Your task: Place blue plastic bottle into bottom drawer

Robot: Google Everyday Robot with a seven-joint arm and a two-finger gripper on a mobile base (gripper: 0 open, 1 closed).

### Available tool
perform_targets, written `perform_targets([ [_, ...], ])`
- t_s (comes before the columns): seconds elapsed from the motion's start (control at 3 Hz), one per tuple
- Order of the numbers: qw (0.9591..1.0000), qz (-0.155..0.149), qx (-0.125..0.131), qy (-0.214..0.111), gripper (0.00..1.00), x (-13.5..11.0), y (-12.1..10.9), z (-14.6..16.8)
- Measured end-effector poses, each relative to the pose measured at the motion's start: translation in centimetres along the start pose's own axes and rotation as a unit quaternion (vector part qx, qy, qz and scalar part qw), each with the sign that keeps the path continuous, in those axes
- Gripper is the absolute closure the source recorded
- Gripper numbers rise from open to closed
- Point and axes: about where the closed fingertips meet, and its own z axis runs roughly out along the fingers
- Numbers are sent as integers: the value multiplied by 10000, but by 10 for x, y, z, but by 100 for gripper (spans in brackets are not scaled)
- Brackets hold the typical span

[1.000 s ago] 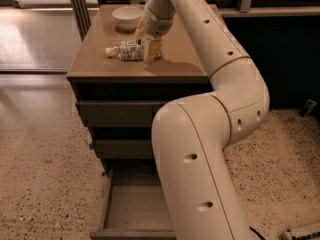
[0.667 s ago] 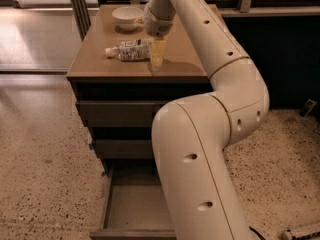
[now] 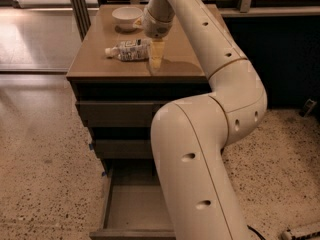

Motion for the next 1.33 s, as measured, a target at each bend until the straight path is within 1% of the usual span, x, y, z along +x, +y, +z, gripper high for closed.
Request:
perform_targets([
  [0.33, 9997, 60, -227, -18, 0, -3, 5, 19],
  [0.67, 9997, 67, -251, -19, 16, -3, 6, 21],
  [1.0, 9997, 67, -251, -20, 47, -3, 6, 21],
  [1.33, 9997, 67, -251, -20, 70, -3, 6, 21],
])
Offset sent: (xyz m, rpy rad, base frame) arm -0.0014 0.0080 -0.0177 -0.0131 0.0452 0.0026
